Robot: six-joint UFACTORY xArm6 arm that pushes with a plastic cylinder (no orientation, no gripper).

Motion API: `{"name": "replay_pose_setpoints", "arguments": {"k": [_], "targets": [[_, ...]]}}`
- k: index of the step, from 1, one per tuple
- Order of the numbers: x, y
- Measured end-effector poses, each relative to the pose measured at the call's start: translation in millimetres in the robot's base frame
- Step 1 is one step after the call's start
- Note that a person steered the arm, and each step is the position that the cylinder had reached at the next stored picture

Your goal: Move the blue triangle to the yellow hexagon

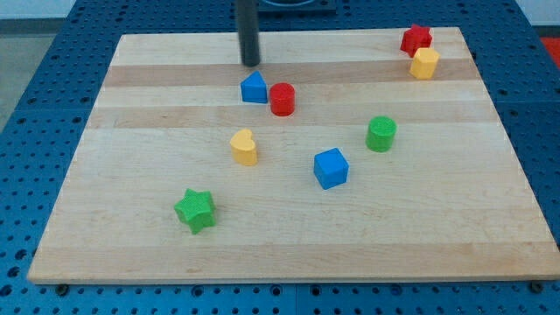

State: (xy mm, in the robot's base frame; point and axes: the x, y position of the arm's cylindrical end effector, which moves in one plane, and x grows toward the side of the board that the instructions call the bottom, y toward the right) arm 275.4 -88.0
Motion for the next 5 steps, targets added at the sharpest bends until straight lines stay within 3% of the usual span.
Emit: {"name": "replay_pose_setpoints", "arguments": {"k": [1,3,5], "targets": [[35.9,-15.5],[55.5,5.5],[54.2,130.1]]}}
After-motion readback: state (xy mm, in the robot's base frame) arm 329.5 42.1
